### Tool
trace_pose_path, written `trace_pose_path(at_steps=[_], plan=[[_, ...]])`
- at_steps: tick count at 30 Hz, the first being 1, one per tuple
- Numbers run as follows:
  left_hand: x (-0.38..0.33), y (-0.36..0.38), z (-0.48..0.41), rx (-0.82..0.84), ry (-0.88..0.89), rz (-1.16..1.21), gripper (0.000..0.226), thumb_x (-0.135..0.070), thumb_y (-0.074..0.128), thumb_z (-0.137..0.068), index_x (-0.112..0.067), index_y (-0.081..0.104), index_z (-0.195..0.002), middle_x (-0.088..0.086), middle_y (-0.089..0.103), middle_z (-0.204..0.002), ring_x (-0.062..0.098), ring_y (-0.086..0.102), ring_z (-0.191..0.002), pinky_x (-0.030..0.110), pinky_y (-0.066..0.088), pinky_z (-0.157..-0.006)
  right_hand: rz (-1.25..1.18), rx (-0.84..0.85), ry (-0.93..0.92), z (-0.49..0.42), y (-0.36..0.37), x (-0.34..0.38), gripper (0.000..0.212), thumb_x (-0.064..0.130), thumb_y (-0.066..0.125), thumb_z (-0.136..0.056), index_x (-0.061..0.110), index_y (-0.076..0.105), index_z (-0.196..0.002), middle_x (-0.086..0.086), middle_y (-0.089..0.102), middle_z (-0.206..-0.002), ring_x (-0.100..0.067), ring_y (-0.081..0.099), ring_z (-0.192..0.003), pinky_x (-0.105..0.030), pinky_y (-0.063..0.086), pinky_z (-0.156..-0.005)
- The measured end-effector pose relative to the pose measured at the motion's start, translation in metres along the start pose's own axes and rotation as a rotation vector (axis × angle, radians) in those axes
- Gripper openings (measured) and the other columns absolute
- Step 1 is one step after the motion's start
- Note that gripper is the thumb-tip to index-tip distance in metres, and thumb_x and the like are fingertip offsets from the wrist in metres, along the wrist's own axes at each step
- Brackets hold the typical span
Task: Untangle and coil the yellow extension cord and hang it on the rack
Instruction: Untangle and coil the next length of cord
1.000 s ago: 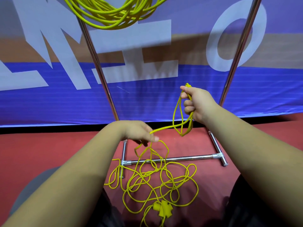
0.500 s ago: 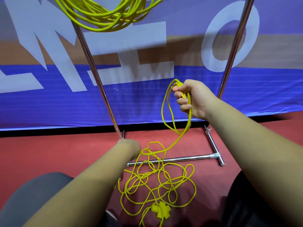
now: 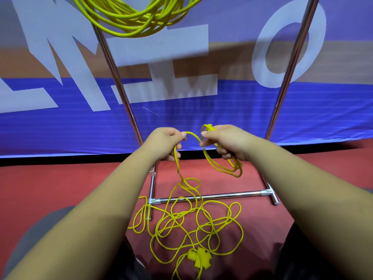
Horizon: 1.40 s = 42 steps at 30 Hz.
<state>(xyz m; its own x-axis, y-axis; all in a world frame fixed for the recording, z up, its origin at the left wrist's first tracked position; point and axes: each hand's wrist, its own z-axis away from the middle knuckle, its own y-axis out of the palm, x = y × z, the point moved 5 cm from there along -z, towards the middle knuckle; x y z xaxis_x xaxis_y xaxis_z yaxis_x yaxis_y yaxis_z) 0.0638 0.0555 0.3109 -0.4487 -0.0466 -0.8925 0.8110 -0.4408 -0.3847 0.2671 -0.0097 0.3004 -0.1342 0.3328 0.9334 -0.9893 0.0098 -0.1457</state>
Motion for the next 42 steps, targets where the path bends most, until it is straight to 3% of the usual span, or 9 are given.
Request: trace_pose_path(at_steps=[4,10,13,16,23,28,31,36,42], plan=[[-0.025,0.011,0.016,0.070,0.066,0.065,0.034,-0.039,0.064,-0.102,-0.007,0.074,-0.110,0.001,0.060,-0.075,0.020,0.062,-0.058,0.034,0.060,-0.057,0.004,-0.027,-0.065,-0.004,0.008,-0.005,0.032,0.029,0.082,-0.089,0.020,0.052,-0.095,-0.003,0.037,-0.061,-0.016,0.028,-0.046,-0.025,0.024,-0.045],[-0.036,0.018,0.021,0.260,0.179,0.014,0.024,-0.018,0.061,-0.104,-0.014,0.069,-0.127,0.003,0.066,-0.093,0.019,0.061,-0.074,0.036,0.059,-0.076,-0.314,-0.070,-0.080,-0.004,0.014,0.006,0.030,0.032,0.075,-0.097,0.013,0.059,-0.113,-0.010,0.080,-0.108,-0.010,0.027,-0.046,-0.021,0.023,-0.042],[-0.027,0.025,0.021,0.331,0.234,-0.102,0.064,-0.005,0.068,-0.097,-0.031,0.049,-0.152,0.000,0.063,-0.104,0.018,0.066,-0.088,0.037,0.056,-0.093,-0.409,-0.139,-0.079,-0.005,0.009,0.007,0.026,0.026,0.074,-0.098,0.013,0.054,-0.109,-0.014,0.079,-0.113,-0.008,0.028,-0.045,-0.020,0.024,-0.040],[-0.015,0.032,0.020,0.214,0.167,-0.086,0.080,-0.006,0.080,-0.088,-0.014,0.033,-0.153,0.004,0.065,-0.117,0.016,0.074,-0.097,0.032,0.059,-0.088,-0.448,-0.180,-0.080,-0.003,0.003,0.012,0.021,0.020,0.071,-0.100,0.017,0.050,-0.100,-0.007,0.081,-0.108,-0.009,0.025,-0.047,-0.019,0.024,-0.040],[0.035,0.069,0.011,0.467,0.127,-0.186,0.035,-0.007,0.080,-0.085,-0.012,0.066,-0.117,0.008,0.069,-0.109,0.015,0.067,-0.099,0.041,0.054,-0.100,-0.556,-0.043,-0.053,0.004,0.003,0.030,0.019,0.015,0.063,-0.101,0.016,0.049,-0.089,-0.006,0.080,-0.113,-0.006,0.023,-0.041,-0.017,0.021,-0.035],[0.097,0.076,0.005,0.599,0.039,-0.739,0.025,-0.021,0.062,-0.103,-0.027,0.070,-0.125,-0.002,0.069,-0.129,0.017,0.062,-0.122,0.033,0.046,-0.109,-0.685,0.019,-0.106,0.011,0.001,0.048,0.019,0.014,0.061,-0.102,0.015,0.051,-0.086,-0.006,0.079,-0.113,-0.005,0.023,-0.037,-0.017,0.020,-0.032],[0.100,0.067,0.004,0.590,0.010,-0.661,0.023,-0.023,0.054,-0.108,-0.020,0.072,-0.121,0.000,0.073,-0.124,0.013,0.064,-0.117,0.029,0.045,-0.106,-0.627,-0.016,-0.146,0.014,-0.006,0.053,0.014,0.018,0.062,-0.103,0.016,0.055,-0.090,-0.006,0.079,-0.116,-0.006,0.022,-0.040,-0.018,0.020,-0.034],[0.058,0.040,-0.006,0.383,0.040,-0.334,0.020,-0.015,0.048,-0.110,-0.007,0.067,-0.109,0.006,0.078,-0.093,0.014,0.072,-0.088,0.028,0.052,-0.088,-0.339,-0.165,-0.076,0.001,-0.017,0.035,0.025,0.041,0.067,-0.102,0.017,0.061,-0.101,-0.009,0.081,-0.109,-0.010,0.022,-0.045,-0.021,0.023,-0.038],[-0.005,0.002,-0.002,-0.176,0.251,-0.597,0.016,-0.036,0.057,-0.102,-0.026,0.061,-0.090,-0.013,0.074,-0.073,0.005,0.064,-0.063,0.029,0.051,-0.063,-0.114,-0.297,0.212,-0.021,-0.019,-0.014,0.013,0.026,0.059,-0.101,0.014,0.054,-0.103,-0.010,0.081,-0.087,-0.013,0.023,-0.045,-0.018,0.026,-0.042]])
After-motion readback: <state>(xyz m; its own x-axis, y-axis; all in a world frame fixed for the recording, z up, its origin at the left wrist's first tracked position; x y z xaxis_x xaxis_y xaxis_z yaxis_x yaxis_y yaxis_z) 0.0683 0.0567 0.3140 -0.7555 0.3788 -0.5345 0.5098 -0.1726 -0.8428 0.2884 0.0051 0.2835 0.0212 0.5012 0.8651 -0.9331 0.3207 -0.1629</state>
